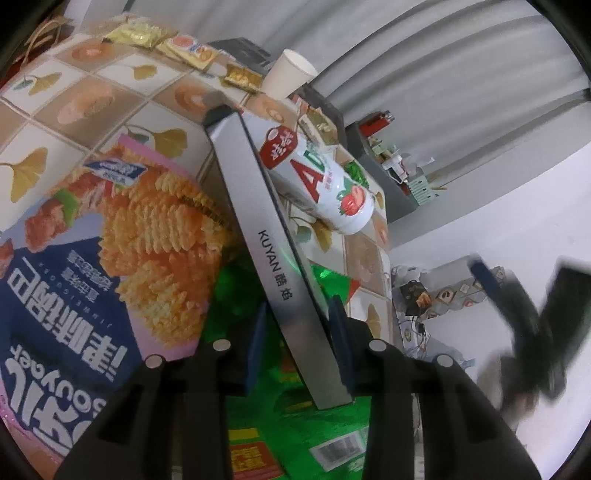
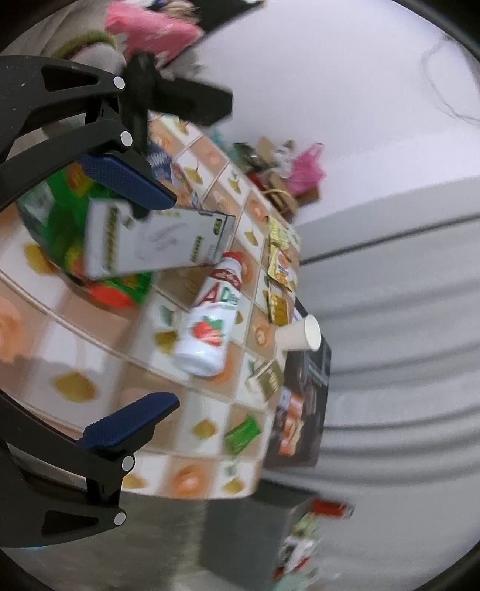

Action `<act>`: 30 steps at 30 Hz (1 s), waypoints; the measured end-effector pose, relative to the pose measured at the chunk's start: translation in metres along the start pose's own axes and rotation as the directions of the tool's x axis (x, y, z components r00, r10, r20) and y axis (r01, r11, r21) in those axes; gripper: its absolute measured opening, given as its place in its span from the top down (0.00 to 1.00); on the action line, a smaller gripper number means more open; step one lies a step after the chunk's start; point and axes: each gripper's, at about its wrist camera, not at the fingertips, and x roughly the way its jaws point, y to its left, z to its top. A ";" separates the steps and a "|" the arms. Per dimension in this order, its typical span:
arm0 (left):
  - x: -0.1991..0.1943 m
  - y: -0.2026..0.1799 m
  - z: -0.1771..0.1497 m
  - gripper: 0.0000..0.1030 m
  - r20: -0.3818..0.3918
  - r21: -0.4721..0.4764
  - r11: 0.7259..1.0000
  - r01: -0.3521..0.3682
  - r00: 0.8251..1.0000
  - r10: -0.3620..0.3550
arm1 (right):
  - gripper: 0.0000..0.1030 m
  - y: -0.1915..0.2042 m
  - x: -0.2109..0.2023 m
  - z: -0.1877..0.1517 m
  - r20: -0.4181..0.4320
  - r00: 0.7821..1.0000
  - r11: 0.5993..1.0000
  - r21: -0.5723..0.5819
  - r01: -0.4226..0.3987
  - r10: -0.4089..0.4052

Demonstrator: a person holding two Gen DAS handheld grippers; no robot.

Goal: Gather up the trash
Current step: 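Grasp the grey KUYAN box with the left gripper while the right gripper grasps the white AD milk bottle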

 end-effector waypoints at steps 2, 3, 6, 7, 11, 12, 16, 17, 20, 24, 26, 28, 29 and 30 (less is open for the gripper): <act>-0.005 -0.002 0.000 0.71 0.012 0.007 1.000 0.003 1.000 -0.003 | 0.08 0.002 0.029 0.019 -0.056 0.998 0.996 -0.094 -0.001 -0.004; -0.009 -0.002 -0.001 0.72 0.018 0.006 1.000 0.005 1.000 -0.005 | 0.08 0.004 0.046 0.027 -0.085 0.996 0.990 -0.140 0.001 -0.013; -0.017 -0.003 -0.003 0.73 0.032 0.009 1.000 0.014 0.999 -0.014 | 0.08 0.008 0.096 0.041 -0.198 0.980 0.969 -0.244 -0.026 -0.024; -0.019 -0.003 -0.003 0.73 0.033 0.009 1.000 0.016 0.999 -0.016 | 0.08 0.010 0.114 0.043 -0.236 0.971 0.960 -0.279 -0.036 -0.032; -0.025 0.000 -0.005 0.75 0.044 0.009 1.000 0.015 0.999 -0.015 | 0.08 0.014 0.169 0.046 -0.336 0.938 0.932 -0.360 -0.045 -0.085; -0.027 0.000 -0.004 0.75 0.047 0.008 1.000 0.015 0.999 -0.015 | 0.08 0.015 0.181 0.045 -0.351 0.930 0.921 -0.388 -0.037 -0.110; -0.036 0.000 -0.005 0.75 0.077 0.025 1.000 -0.001 0.997 -0.001 | 0.14 0.017 0.210 0.045 -0.407 0.903 0.905 -0.422 -0.054 -0.136; -0.038 -0.001 -0.004 0.75 0.085 0.032 0.999 -0.009 0.996 0.006 | 0.17 0.017 0.217 0.044 -0.423 0.897 0.909 -0.412 -0.064 -0.129; -0.041 -0.001 -0.004 0.76 0.101 0.046 0.999 -0.020 0.995 0.016 | 0.27 0.012 0.222 0.044 -0.438 0.891 0.920 -0.387 -0.065 -0.122; -0.042 -0.003 -0.004 0.76 0.115 0.061 0.998 -0.031 0.993 0.024 | 0.34 0.005 0.222 0.042 -0.455 0.883 0.940 -0.336 -0.053 -0.112; -0.041 -0.004 -0.004 0.76 0.121 0.071 0.997 -0.035 0.992 0.026 | 0.35 0.002 0.217 0.041 -0.455 0.882 0.949 -0.314 -0.029 -0.123; -0.040 -0.007 -0.003 0.76 0.131 0.086 0.995 -0.045 0.991 0.034 | 0.35 -0.005 0.209 0.038 -0.451 0.883 0.962 -0.272 0.004 -0.131; -0.039 -0.008 -0.003 0.76 0.136 0.094 0.994 -0.049 0.990 0.036 | 0.36 -0.009 0.205 0.038 -0.451 0.883 0.969 -0.247 0.014 -0.128; -0.040 -0.010 -0.003 0.76 0.141 0.099 0.994 -0.051 0.989 0.036 | 0.36 -0.014 0.200 0.036 -0.451 0.884 0.977 -0.212 0.028 -0.123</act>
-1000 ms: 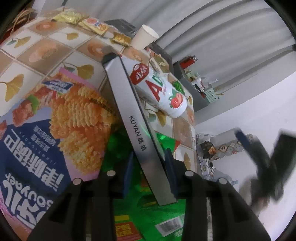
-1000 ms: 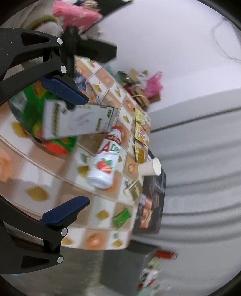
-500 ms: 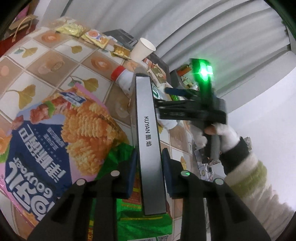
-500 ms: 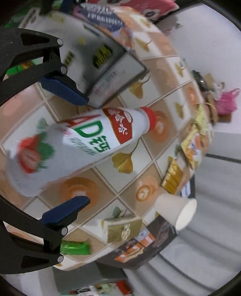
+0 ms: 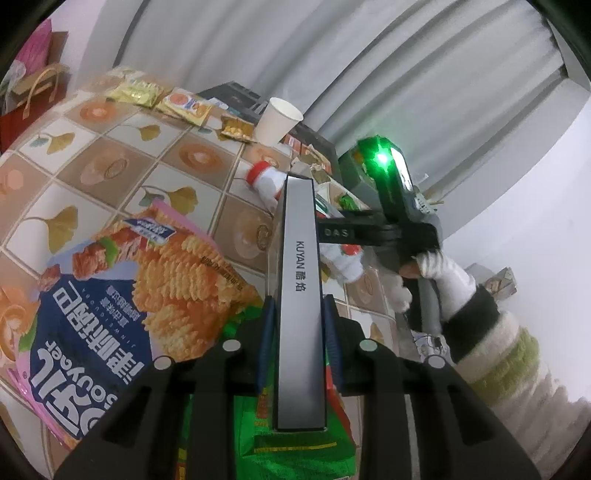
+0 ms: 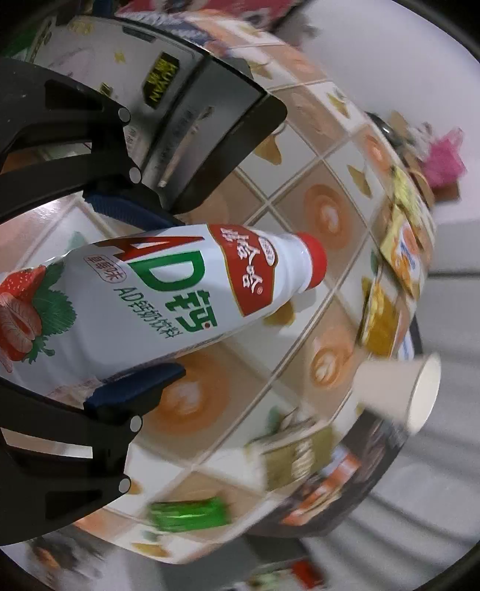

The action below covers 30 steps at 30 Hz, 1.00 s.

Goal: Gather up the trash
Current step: 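Grasp the grey KUYAN box with the left gripper while the right gripper grasps the white AD milk bottle, then lift the box and bottle and carry both toward the blue wastebasket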

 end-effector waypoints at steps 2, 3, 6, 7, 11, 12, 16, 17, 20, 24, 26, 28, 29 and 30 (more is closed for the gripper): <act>0.000 -0.003 -0.001 0.76 0.008 0.013 1.000 -0.006 1.000 0.006 | 0.36 -0.012 -0.009 -0.011 0.015 1.000 0.996 0.088 -0.022 0.021; 0.000 -0.004 -0.001 0.76 0.013 0.020 1.000 -0.009 1.000 0.009 | 0.36 -0.018 -0.013 -0.017 0.026 0.999 0.991 0.129 -0.036 0.033; 0.000 -0.010 0.000 0.76 0.025 0.043 0.999 -0.019 1.000 0.018 | 0.36 -0.032 -0.028 -0.040 0.061 0.997 0.965 0.252 -0.067 0.053; -0.001 -0.012 -0.001 0.76 0.030 0.055 0.998 -0.023 0.999 0.021 | 0.36 -0.033 -0.032 -0.045 0.072 0.996 0.958 0.275 -0.076 0.059; -0.007 -0.025 -0.004 0.76 0.057 0.104 0.994 -0.044 0.998 0.038 | 0.36 -0.038 -0.058 -0.074 0.153 0.984 0.920 0.364 -0.144 0.093; -0.009 -0.029 -0.004 0.76 0.067 0.119 0.992 -0.052 0.997 0.045 | 0.36 -0.037 -0.066 -0.082 0.176 0.979 0.910 0.383 -0.162 0.100; -0.015 -0.043 -0.006 0.76 0.097 0.167 0.983 -0.076 0.993 0.060 | 0.36 -0.036 -0.092 -0.111 0.250 0.959 0.863 0.447 -0.234 0.131; -0.017 -0.047 -0.007 0.76 0.104 0.177 0.981 -0.079 0.993 0.062 | 0.36 -0.035 -0.096 -0.115 0.260 0.956 0.858 0.454 -0.242 0.133; -0.022 -0.060 -0.010 0.76 0.126 0.213 0.972 -0.094 0.990 0.067 | 0.36 -0.033 -0.110 -0.129 0.302 0.942 0.833 0.475 -0.283 0.148; -0.031 -0.080 -0.018 0.76 0.154 0.258 0.960 -0.104 0.986 0.065 | 0.36 -0.031 -0.125 -0.145 0.343 0.925 0.809 0.489 -0.325 0.164; -0.035 -0.089 -0.022 0.76 0.167 0.282 0.953 -0.110 0.984 0.064 | 0.36 -0.028 -0.133 -0.152 0.362 0.917 0.800 0.494 -0.342 0.168; -0.038 -0.096 -0.025 0.76 0.181 0.303 0.946 -0.118 0.981 0.064 | 0.36 -0.026 -0.141 -0.158 0.379 0.910 0.794 0.494 -0.355 0.171; -0.041 -0.101 -0.027 0.76 0.188 0.315 0.941 -0.121 0.980 0.063 | 0.36 -0.024 -0.144 -0.162 0.388 0.906 0.791 0.494 -0.361 0.171; -0.043 -0.105 -0.030 0.76 0.193 0.325 0.938 -0.122 0.979 0.060 | 0.36 -0.023 -0.147 -0.165 0.396 0.902 0.789 0.494 -0.367 0.172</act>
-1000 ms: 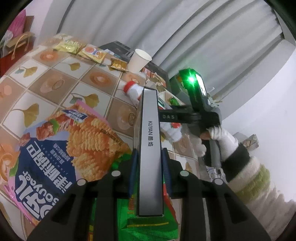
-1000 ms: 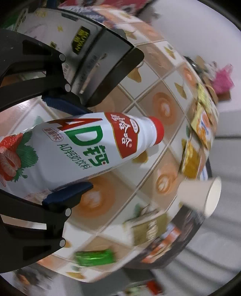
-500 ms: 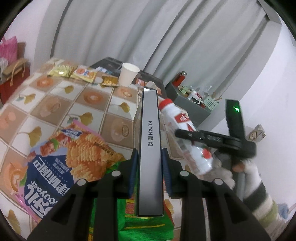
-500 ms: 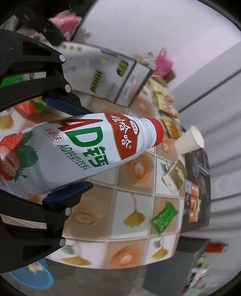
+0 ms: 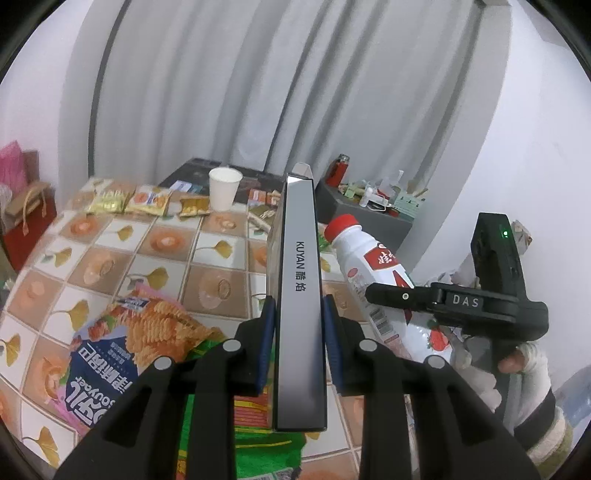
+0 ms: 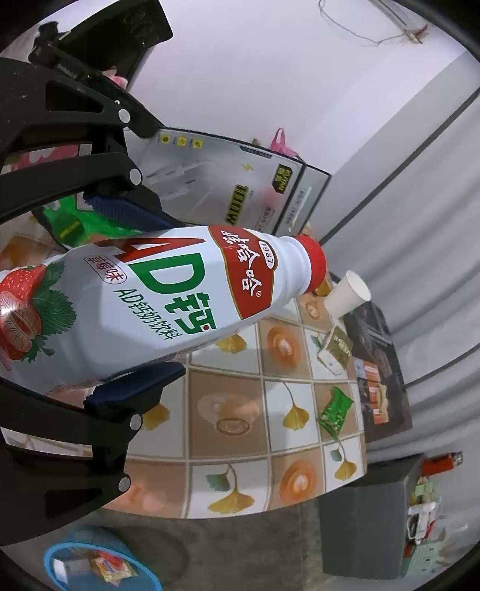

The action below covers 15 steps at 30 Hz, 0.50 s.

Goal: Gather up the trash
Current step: 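Lift the box and bottle and carry both toward the blue wastebasket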

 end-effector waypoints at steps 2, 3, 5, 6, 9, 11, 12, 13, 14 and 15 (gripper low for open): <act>-0.004 -0.006 -0.001 0.76 0.007 0.013 1.000 0.004 1.000 -0.004 | 0.36 0.001 -0.007 -0.004 0.012 1.000 1.000 0.004 -0.013 0.013; -0.007 -0.011 -0.001 0.76 0.012 0.022 1.000 0.005 1.000 -0.005 | 0.36 0.001 -0.011 -0.006 0.017 1.000 1.000 0.006 -0.019 0.019; -0.012 -0.017 -0.003 0.76 0.021 0.036 0.999 0.004 1.000 -0.004 | 0.36 0.002 -0.018 -0.010 0.031 0.999 1.000 0.009 -0.028 0.028; -0.014 -0.021 -0.003 0.76 0.025 0.044 0.999 0.003 1.000 -0.004 | 0.36 0.002 -0.022 -0.012 0.038 0.999 0.999 0.010 -0.033 0.032; -0.021 -0.031 -0.005 0.76 0.036 0.064 0.998 0.003 0.999 -0.005 | 0.36 0.001 -0.033 -0.019 0.058 0.997 0.999 0.012 -0.048 0.048; -0.025 -0.037 -0.007 0.76 0.043 0.075 0.997 0.004 0.999 -0.007 | 0.36 0.000 -0.040 -0.024 0.070 0.996 0.998 0.013 -0.057 0.055; -0.027 -0.041 -0.008 0.76 0.046 0.082 0.997 0.003 0.999 -0.007 | 0.36 0.000 -0.044 -0.027 0.077 0.995 0.998 0.013 -0.061 0.060; -0.029 -0.046 -0.009 0.76 0.050 0.092 0.996 0.004 0.999 -0.008 | 0.36 -0.001 -0.047 -0.029 0.084 0.995 0.998 0.013 -0.062 0.061; -0.031 -0.050 -0.011 0.76 0.052 0.099 0.995 0.006 0.999 -0.011 | 0.36 -0.002 -0.051 -0.031 0.090 0.994 0.998 0.014 -0.063 0.062; -0.032 -0.053 -0.012 0.76 0.053 0.103 0.995 0.009 0.998 -0.015 | 0.36 -0.003 -0.055 -0.034 0.097 0.993 0.998 0.016 -0.066 0.064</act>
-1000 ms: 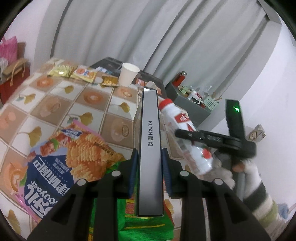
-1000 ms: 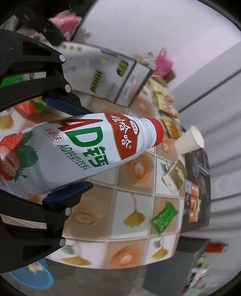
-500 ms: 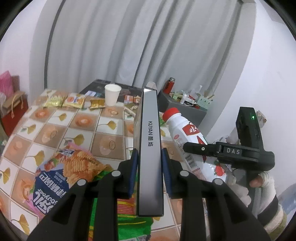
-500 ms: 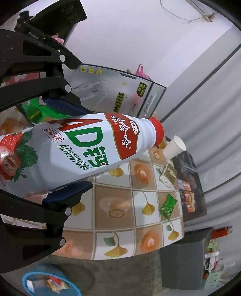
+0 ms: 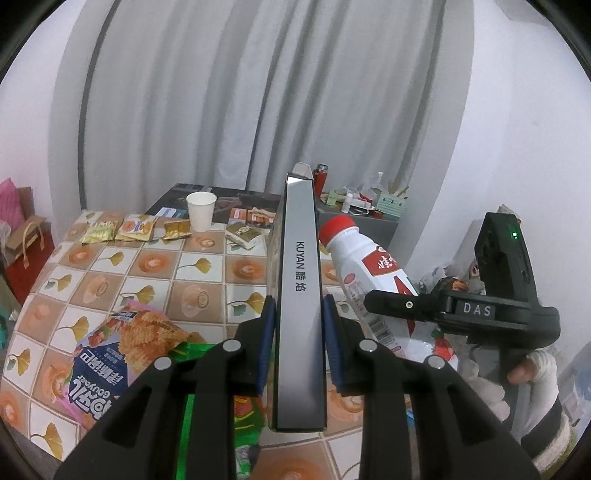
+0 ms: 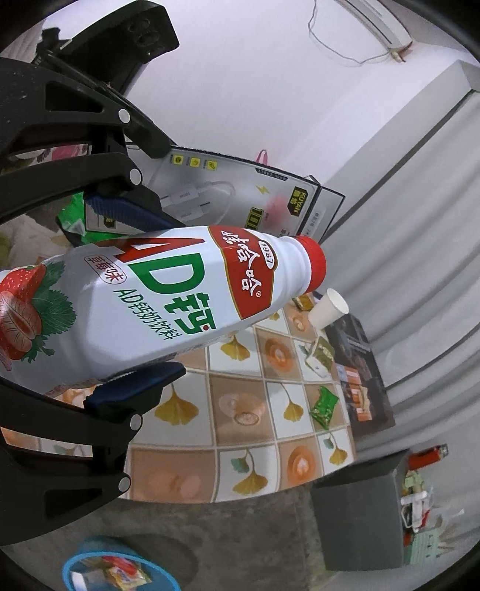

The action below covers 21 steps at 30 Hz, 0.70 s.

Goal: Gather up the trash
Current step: 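Lift the box and bottle and carry both toward the blue wastebasket, then open both grippers over the basket to drop the box and bottle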

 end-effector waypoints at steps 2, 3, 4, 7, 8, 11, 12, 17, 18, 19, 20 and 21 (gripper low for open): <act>-0.001 -0.008 -0.001 0.76 0.001 0.009 1.000 0.010 1.000 -0.010 | 0.36 -0.003 -0.008 -0.004 0.015 1.000 1.000 0.004 -0.002 0.002; -0.001 -0.012 -0.002 0.76 0.000 0.014 1.000 0.017 1.000 -0.017 | 0.36 -0.005 -0.015 -0.007 0.027 1.000 1.000 0.008 -0.001 0.001; -0.001 -0.016 -0.003 0.76 -0.001 0.016 1.000 0.025 1.000 -0.025 | 0.36 -0.006 -0.020 -0.009 0.038 0.999 1.000 0.013 0.001 -0.001; 0.003 -0.034 -0.004 0.76 -0.024 0.025 0.996 0.084 0.996 -0.084 | 0.36 -0.014 -0.042 -0.017 0.075 0.997 0.999 0.035 0.016 -0.018; 0.005 -0.039 -0.003 0.76 -0.033 0.024 0.994 0.106 0.994 -0.105 | 0.36 -0.020 -0.053 -0.020 0.095 0.995 0.998 0.048 0.032 -0.037; 0.018 -0.062 -0.002 0.76 -0.072 0.034 0.981 0.190 0.980 -0.188 | 0.36 -0.045 -0.092 -0.033 0.159 0.981 0.989 0.111 0.095 -0.112; 0.025 -0.072 -0.002 0.76 -0.093 0.036 0.974 0.224 0.971 -0.220 | 0.36 -0.053 -0.103 -0.037 0.173 0.976 0.985 0.131 0.113 -0.135; 0.077 -0.128 -0.006 0.76 -0.232 0.020 0.932 0.363 0.908 -0.349 | 0.36 -0.114 -0.170 -0.071 0.222 0.905 0.912 0.282 0.297 -0.363; 0.090 -0.141 -0.008 0.76 -0.263 0.015 0.923 0.384 0.892 -0.367 | 0.36 -0.128 -0.179 -0.078 0.214 0.888 0.889 0.317 0.330 -0.406; 0.104 -0.157 -0.012 0.76 -0.300 0.013 0.914 0.405 0.874 -0.383 | 0.36 -0.146 -0.188 -0.088 0.198 0.871 0.860 0.361 0.361 -0.449; 0.114 -0.168 -0.016 0.76 -0.325 0.012 0.909 0.416 0.861 -0.390 | 0.36 -0.160 -0.193 -0.096 0.184 0.860 0.838 0.393 0.379 -0.476; 0.130 -0.183 -0.022 0.76 -0.363 0.006 0.902 0.432 0.842 -0.400 | 0.36 -0.170 -0.194 -0.101 0.173 0.853 0.822 0.415 0.390 -0.492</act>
